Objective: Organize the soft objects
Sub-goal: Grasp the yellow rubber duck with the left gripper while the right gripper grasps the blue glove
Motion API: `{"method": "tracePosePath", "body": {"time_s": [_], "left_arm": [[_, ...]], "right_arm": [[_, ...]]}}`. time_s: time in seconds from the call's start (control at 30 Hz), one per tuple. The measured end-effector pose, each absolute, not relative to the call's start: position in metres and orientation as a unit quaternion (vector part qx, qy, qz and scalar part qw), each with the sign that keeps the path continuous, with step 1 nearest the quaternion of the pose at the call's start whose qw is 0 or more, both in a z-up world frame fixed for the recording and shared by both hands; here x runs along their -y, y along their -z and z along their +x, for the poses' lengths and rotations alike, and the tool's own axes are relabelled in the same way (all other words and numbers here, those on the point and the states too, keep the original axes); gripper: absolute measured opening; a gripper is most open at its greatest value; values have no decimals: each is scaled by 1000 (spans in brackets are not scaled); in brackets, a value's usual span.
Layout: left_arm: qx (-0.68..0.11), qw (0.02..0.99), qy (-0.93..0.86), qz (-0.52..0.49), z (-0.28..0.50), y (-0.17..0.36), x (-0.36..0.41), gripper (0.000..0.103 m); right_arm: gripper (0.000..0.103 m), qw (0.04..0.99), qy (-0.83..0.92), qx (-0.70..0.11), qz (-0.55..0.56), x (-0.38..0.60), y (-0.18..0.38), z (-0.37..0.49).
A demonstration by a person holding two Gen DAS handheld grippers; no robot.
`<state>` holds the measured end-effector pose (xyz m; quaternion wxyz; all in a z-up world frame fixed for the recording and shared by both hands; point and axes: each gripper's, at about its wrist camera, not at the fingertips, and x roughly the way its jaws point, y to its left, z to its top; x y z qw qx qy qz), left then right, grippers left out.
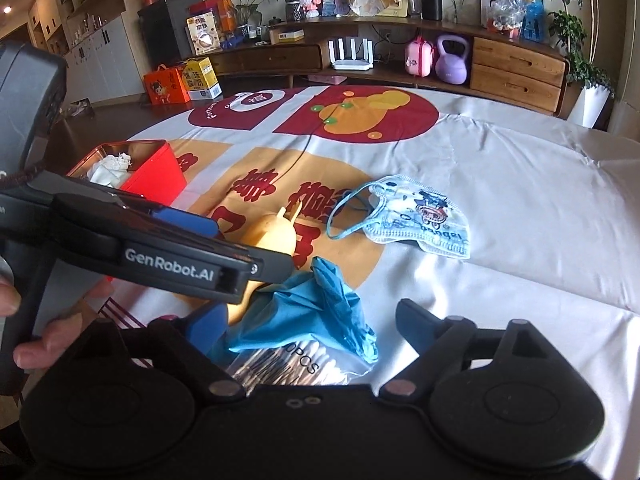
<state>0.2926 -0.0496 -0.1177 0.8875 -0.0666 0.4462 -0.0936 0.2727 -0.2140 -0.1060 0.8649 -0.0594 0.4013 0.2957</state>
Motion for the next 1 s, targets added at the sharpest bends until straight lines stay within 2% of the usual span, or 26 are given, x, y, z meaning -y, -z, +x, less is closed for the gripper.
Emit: {"method": "tracePosePath", "body": {"time_s": [0.27, 0.4, 0.53, 0.7, 0.87, 1.0], "left_arm": [[-453, 884, 82, -73, 298, 131, 47, 83], [-458, 881, 95, -77, 300, 134, 48, 67], [-452, 883, 101, -81, 300, 133, 49, 59], [-452, 883, 99, -84, 300, 134, 46, 46], [-448, 884, 99, -86, 300, 133, 41, 39], [-443, 887, 104, -84, 298, 132, 41, 34]], "right_arm": [[84, 860, -298, -410, -59, 206, 117, 278], [79, 859, -298, -412, -57, 203, 120, 280], [74, 857, -298, -416, -58, 200, 124, 282], [60, 858, -293, -419, -54, 198, 126, 285], [52, 859, -284, -424, -54, 197, 128, 286], [39, 858, -280, -427, -56, 193, 129, 286]]}}
